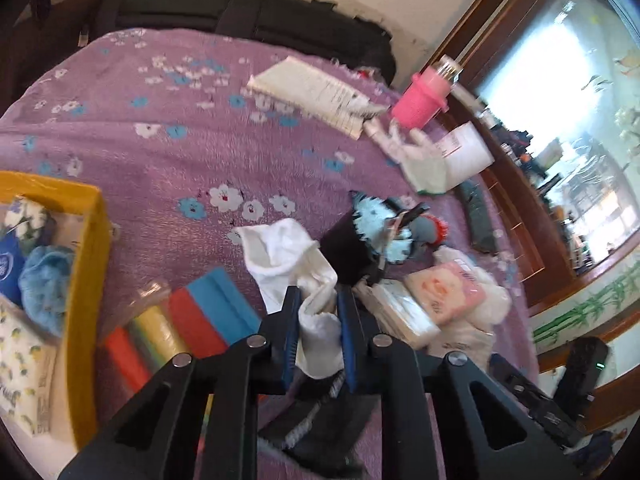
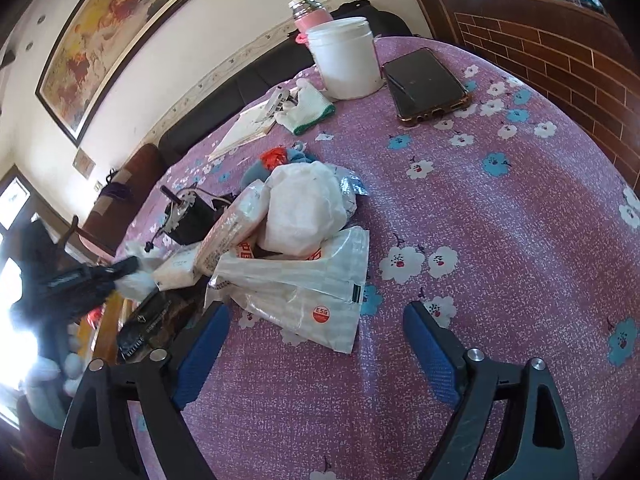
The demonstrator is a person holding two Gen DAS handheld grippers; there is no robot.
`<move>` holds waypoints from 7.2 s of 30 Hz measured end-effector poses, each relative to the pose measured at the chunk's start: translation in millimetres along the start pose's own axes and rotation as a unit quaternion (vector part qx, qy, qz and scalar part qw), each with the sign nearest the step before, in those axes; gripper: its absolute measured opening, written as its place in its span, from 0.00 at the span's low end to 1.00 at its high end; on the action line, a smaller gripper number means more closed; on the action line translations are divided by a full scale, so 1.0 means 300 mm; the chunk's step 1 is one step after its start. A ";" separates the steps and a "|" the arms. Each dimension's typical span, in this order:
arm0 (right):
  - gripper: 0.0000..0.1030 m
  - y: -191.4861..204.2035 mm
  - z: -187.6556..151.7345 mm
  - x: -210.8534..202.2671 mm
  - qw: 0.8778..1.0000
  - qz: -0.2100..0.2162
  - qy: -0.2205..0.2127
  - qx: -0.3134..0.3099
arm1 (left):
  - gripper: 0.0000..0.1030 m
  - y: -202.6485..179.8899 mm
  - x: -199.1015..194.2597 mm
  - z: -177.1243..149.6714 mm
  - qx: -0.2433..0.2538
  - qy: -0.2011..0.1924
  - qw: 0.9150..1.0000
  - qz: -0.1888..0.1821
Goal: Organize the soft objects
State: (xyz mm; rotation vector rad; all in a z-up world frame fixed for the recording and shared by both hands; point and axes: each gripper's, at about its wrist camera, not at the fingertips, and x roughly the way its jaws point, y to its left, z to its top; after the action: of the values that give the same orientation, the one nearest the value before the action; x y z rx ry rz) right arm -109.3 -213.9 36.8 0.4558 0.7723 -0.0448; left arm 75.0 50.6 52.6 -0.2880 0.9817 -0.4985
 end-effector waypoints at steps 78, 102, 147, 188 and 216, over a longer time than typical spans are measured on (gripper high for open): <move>0.36 1.305 -0.384 0.459 0.932 0.101 0.219 -0.272 | 0.67 0.733 -0.823 -0.271 -0.126 -0.194 0.968 0.100; 0.86 0.679 -0.118 0.054 0.981 0.041 0.004 -0.188 | 0.78 0.224 -0.635 -0.338 -0.026 -0.160 0.984 0.076; 0.96 0.222 -0.039 0.070 0.997 -0.041 -0.010 -0.065 | 1.00 -0.089 0.014 -0.385 0.089 0.018 0.973 0.214; 0.99 0.191 -0.046 0.056 0.997 -0.063 -0.007 -0.046 | 1.00 -0.085 -0.010 -0.383 0.062 0.007 0.982 0.176; 0.99 0.096 -0.015 0.037 0.997 -0.076 -0.015 0.020 | 0.93 0.058 -0.097 -0.123 0.002 -0.024 0.990 0.141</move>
State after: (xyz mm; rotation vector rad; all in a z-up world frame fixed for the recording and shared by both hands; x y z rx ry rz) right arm -98.5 -184.6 37.4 0.4334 0.7767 -0.2089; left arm 35.2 80.3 46.1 -0.1531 0.9552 -0.2344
